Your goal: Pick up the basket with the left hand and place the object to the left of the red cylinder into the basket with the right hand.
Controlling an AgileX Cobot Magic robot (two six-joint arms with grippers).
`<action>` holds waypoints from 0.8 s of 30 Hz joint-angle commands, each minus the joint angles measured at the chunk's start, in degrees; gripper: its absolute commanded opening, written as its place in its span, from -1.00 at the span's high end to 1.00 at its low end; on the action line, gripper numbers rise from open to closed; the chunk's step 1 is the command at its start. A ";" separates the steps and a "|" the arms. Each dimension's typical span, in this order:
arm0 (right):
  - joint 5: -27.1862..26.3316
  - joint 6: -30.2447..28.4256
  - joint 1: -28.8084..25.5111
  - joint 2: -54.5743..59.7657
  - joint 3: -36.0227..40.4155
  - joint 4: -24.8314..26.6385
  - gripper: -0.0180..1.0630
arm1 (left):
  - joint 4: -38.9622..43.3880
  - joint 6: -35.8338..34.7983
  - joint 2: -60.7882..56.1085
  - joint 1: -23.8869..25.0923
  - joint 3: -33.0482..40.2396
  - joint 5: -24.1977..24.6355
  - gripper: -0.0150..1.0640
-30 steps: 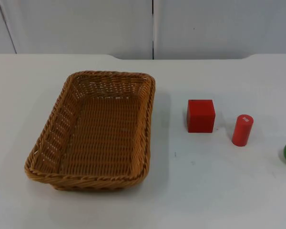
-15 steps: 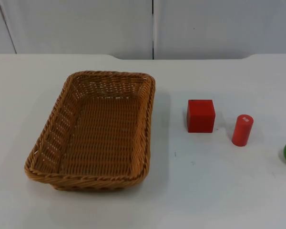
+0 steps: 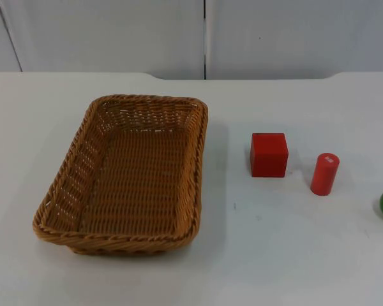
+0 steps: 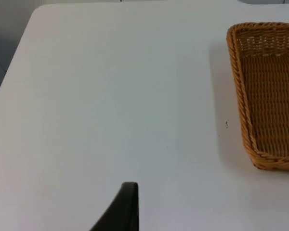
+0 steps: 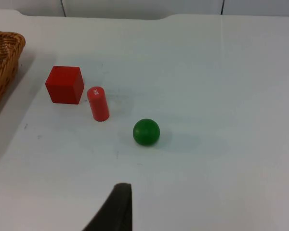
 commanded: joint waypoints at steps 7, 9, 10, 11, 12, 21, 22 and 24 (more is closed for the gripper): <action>-0.32 0.15 -0.18 -0.21 0.12 -0.12 -0.98 | -0.92 0.03 6.49 0.05 -2.65 -1.31 -0.97; -0.32 0.15 -0.18 -0.21 0.12 -0.12 -0.98 | -1.06 0.03 7.19 0.05 -2.65 -1.94 -0.97; -0.21 0.15 -0.18 -0.21 0.12 -0.12 -0.98 | -1.27 0.03 8.03 0.05 -2.65 -2.56 -0.97; -0.21 0.15 -0.18 -0.21 0.12 -0.12 -0.98 | -1.61 0.03 8.77 0.05 -2.65 -3.10 -0.97; -0.21 0.15 -0.18 -0.21 0.12 -0.12 -0.98 | -2.08 0.03 9.34 0.05 -2.65 -3.81 -0.97; -0.23 0.15 -0.18 -0.21 0.12 0.00 -0.98 | -4.33 0.03 13.22 0.05 -2.65 -6.46 -0.97; -0.23 0.03 -0.18 -0.21 0.12 0.00 -0.98 | -4.83 0.03 13.70 0.05 -2.65 -6.62 -0.97; -0.23 0.03 -0.18 -0.21 0.12 0.00 -0.98 | -5.37 0.03 14.64 0.05 -2.65 -7.42 -0.97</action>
